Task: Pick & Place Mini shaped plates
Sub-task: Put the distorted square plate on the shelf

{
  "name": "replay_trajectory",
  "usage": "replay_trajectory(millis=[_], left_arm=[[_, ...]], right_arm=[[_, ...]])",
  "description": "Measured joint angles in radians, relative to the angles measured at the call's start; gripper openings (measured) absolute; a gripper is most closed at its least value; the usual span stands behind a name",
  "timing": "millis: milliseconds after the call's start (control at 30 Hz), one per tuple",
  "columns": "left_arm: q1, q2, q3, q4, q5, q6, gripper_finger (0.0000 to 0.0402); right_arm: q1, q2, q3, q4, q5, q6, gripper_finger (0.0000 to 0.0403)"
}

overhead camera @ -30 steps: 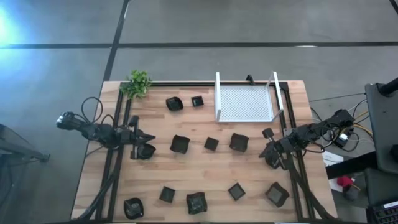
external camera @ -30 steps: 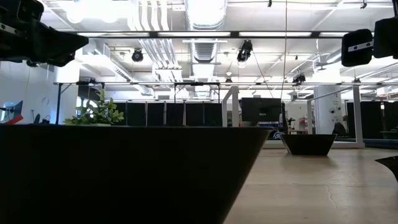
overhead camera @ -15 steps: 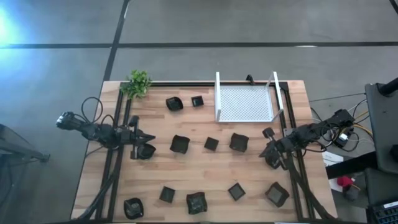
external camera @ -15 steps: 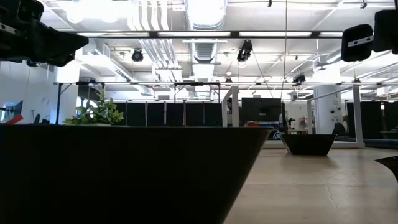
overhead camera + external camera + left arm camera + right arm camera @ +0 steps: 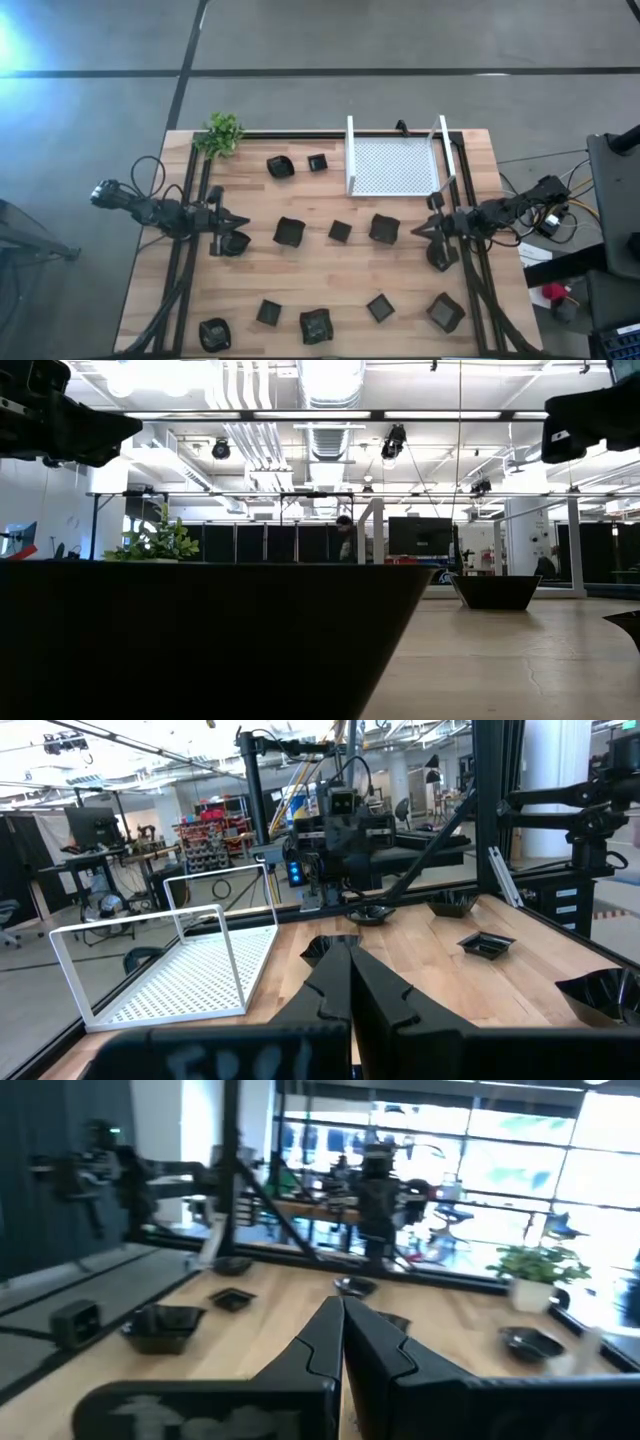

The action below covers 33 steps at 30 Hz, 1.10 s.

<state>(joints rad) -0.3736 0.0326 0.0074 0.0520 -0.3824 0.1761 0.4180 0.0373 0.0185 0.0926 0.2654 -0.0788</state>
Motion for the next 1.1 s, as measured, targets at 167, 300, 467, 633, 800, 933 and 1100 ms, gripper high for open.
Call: replay_trajectory(millis=[167, 300, 467, 633, 800, 933, 1100], left_arm=[[0.000, 0.000, 0.000, 0.000, 0.000, 0.000, 0.0000], [0.000, 0.000, 0.000, 0.000, 0.000, 0.000, 0.0000], [0.000, 0.000, 0.000, 0.000, 0.000, 0.000, 0.0000], [0.000, 0.000, 0.000, 0.000, 0.000, 0.000, 0.0000], [0.000, 0.000, 0.000, 0.000, 0.000, 0.000, 0.0000], [0.000, 0.000, 0.000, 0.000, 0.000, 0.000, 0.0000], [0.000, 0.000, 0.000, 0.000, 0.000, 0.000, 0.0000]], right_arm=[[0.001, 0.042, 0.092, -0.123, 0.091, 0.002, 0.0008], [0.001, 0.122, 0.192, -0.278, 0.157, 0.073, 0.0008], [0.000, 0.258, 0.283, -0.418, 0.168, 0.187, 0.0008], [0.001, 0.420, 0.351, -0.532, 0.231, 0.373, 0.0008], [0.000, 0.568, 0.421, -0.592, 0.246, 0.493, 0.0008], [-0.001, 0.675, 0.466, -0.591, 0.300, 0.584, 0.0008], [-0.036, 0.796, 0.515, -0.595, 0.314, 0.652, 0.0008]])
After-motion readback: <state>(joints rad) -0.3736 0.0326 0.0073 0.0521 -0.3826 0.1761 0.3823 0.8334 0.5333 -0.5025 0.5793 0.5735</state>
